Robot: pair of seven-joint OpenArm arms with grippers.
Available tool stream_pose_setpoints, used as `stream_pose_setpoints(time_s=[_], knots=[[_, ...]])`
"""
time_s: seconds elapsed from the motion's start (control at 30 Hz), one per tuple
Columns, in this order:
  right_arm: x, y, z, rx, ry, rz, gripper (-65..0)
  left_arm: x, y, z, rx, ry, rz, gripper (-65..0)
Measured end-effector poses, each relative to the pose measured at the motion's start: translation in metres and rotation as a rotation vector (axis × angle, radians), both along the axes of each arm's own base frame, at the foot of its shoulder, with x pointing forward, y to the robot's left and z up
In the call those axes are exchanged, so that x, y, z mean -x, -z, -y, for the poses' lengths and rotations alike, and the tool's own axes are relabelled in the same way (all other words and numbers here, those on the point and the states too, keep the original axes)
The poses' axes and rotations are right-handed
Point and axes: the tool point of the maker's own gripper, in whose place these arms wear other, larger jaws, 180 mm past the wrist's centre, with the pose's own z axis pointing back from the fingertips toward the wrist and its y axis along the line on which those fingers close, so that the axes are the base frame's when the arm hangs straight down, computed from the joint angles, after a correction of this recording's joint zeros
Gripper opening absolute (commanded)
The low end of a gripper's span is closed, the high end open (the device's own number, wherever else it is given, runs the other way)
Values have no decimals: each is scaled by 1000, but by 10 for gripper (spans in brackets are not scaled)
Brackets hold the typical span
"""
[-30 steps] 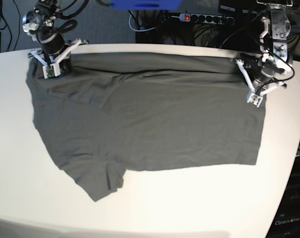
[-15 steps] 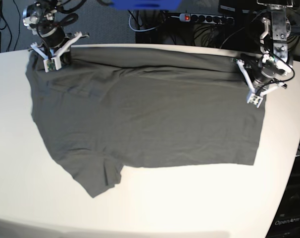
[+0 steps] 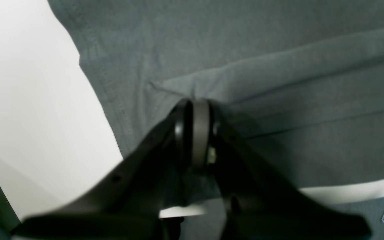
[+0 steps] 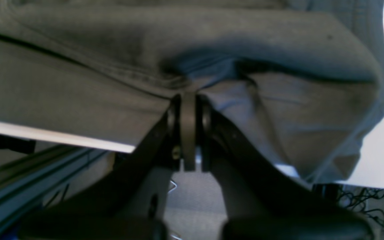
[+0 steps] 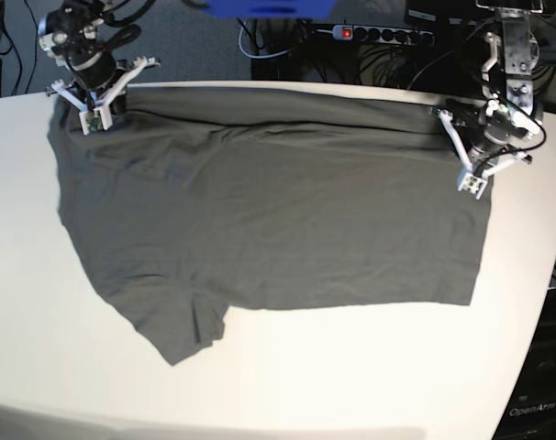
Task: Fold the T-shirt properly
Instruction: 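Pull the folded edge with both grippers away from the shirt body, then release the edge and move both grippers to the shirt's hem corners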
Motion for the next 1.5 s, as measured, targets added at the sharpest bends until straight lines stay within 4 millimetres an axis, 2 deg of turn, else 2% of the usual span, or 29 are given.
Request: stream_pose_setpoints(time_s=[0.13, 0.3, 0.47, 0.63, 0.77, 0.93, 1.07, 1.17, 1.23, 1.3, 1.37, 1.5], knots=[[-5, -1, 7, 26, 0, -2, -643, 0, 0, 0, 1, -2, 0, -627], [-9, -9, 15, 61, -14, 10, -643, 0, -9, 0, -31, 11, 4, -627], [-19, -19, 16, 75, -20, 47, -641, -10, -26, 7, -36, 31, 57, -628], [-20, -21, 16, 79, -22, 50, -641, -11, -29, 7, -38, 31, 65, -628], [-30, -34, 20, 100, -44, 111, -638, -21, -48, 13, -47, 52, 126, -628], [-35, -38, 21, 116, -75, 125, -637, -29, -67, 21, -47, 68, 188, -630], [-46, -43, 17, 129, -146, 151, -637, -32, -74, 8, -31, -25, 224, -630], [-55, -47, 18, 165, -215, 148, -635, -46, -90, -5, -28, -84, 289, -628], [-66, -52, 19, 191, -248, 165, -635, -49, -95, -13, -46, -103, 303, -627], [-77, -56, 20, 249, -282, 170, -635, -47, -93, -12, -44, -98, 294, -602], [-87, -57, 22, 316, -308, 161, -635, -49, -93, -10, -38, -97, 291, -539], [-116, -70, 15, 386, -327, 200, -635, -73, -110, -14, -35, -106, 362, -400]])
